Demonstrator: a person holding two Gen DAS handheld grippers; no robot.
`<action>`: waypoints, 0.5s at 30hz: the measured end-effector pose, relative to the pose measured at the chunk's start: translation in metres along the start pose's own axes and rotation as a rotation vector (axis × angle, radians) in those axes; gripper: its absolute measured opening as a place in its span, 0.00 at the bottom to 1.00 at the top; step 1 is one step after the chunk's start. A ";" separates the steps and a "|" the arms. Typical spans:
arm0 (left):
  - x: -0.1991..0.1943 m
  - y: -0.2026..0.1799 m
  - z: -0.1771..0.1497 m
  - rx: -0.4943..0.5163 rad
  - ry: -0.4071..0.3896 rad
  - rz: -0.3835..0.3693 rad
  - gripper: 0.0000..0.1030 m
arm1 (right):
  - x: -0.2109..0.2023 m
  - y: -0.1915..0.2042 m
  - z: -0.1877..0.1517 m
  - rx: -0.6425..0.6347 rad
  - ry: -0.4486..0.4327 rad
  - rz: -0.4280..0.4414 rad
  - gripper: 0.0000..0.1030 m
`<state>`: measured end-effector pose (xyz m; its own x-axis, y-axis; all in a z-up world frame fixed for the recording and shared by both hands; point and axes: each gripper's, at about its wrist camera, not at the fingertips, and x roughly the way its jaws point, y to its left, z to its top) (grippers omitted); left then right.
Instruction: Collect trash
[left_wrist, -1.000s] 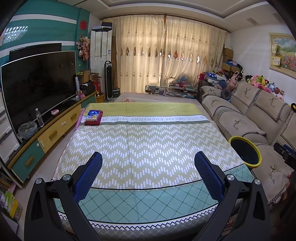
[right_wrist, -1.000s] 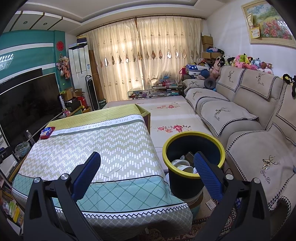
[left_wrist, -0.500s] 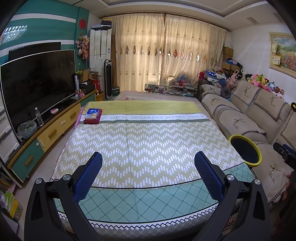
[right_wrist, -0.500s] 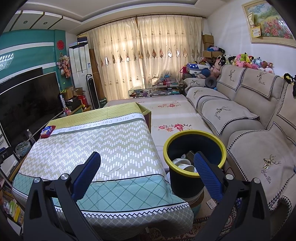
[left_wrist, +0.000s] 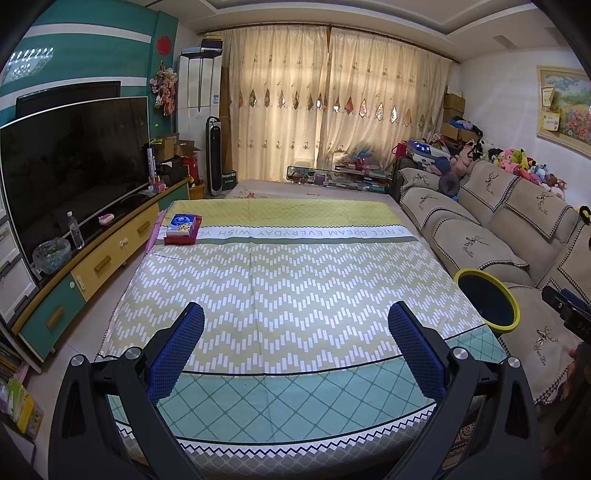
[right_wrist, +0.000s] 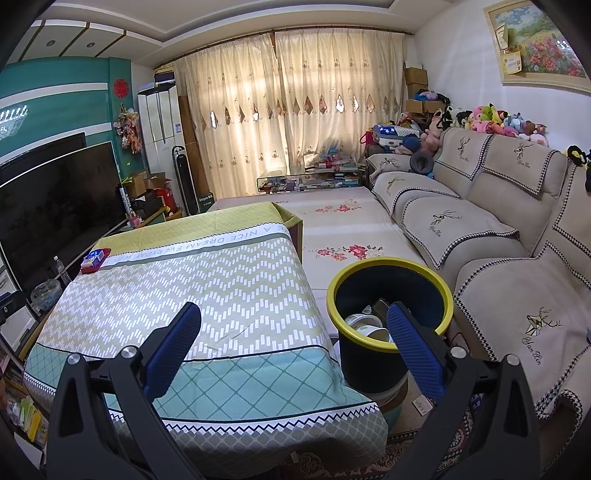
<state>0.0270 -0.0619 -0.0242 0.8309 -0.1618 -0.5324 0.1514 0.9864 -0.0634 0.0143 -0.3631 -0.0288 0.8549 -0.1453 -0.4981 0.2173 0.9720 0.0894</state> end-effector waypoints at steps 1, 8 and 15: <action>0.000 0.000 0.000 0.000 0.000 0.000 0.95 | 0.000 0.000 0.000 0.000 0.000 0.000 0.93; 0.007 -0.001 -0.002 -0.012 0.011 -0.026 0.95 | 0.001 0.000 -0.001 0.000 0.004 0.000 0.93; 0.021 0.003 -0.002 -0.025 0.029 -0.026 0.95 | 0.009 0.003 -0.004 -0.007 0.019 0.012 0.93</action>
<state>0.0436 -0.0622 -0.0370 0.8109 -0.1871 -0.5544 0.1592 0.9823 -0.0985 0.0212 -0.3609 -0.0363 0.8483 -0.1297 -0.5135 0.2035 0.9749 0.0899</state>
